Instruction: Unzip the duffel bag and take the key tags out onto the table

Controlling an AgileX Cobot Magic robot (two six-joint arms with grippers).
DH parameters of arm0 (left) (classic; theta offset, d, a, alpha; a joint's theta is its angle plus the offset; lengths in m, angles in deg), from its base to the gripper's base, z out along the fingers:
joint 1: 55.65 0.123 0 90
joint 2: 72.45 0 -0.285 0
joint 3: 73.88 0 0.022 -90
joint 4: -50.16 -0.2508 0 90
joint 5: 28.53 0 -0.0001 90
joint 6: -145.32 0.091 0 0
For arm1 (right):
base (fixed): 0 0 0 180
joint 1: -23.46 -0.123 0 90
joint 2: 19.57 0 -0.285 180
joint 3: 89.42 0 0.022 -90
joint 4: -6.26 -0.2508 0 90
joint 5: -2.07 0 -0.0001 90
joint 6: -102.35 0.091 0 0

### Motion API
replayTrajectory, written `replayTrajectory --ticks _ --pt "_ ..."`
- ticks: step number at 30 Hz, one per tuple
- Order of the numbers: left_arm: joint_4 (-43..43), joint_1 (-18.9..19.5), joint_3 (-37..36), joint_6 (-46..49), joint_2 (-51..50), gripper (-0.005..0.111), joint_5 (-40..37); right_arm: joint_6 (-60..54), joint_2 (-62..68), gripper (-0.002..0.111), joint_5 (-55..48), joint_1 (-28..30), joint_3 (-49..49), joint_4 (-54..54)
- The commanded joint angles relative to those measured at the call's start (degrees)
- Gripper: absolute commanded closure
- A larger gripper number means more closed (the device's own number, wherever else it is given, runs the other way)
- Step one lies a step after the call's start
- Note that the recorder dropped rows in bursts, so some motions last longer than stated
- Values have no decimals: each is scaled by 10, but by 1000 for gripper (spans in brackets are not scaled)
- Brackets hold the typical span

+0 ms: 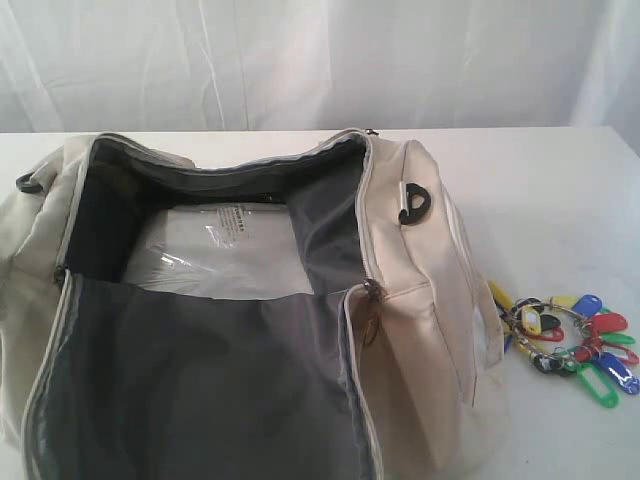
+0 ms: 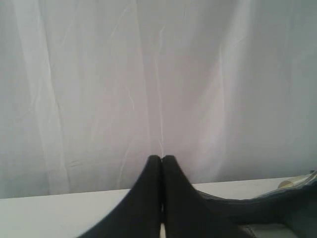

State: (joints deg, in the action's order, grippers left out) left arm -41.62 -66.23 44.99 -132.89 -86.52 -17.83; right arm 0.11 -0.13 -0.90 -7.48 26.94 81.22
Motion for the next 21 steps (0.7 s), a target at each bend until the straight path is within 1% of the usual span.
replayTrajectory --ticks 1,16,19,21 --pt "-5 2 -2 -5 3 107 8 -4 -2 108 -6 1 -4 1" --pt "-5 2 -2 -5 3 107 9 -4 -2 108 -6 1 -4 1" --pt "-16 2 -2 10 3 107 7 -4 -2 108 -6 1 -4 1" --pt "-10 2 -2 -2 3 107 17 -4 -2 108 -6 1 -4 1"
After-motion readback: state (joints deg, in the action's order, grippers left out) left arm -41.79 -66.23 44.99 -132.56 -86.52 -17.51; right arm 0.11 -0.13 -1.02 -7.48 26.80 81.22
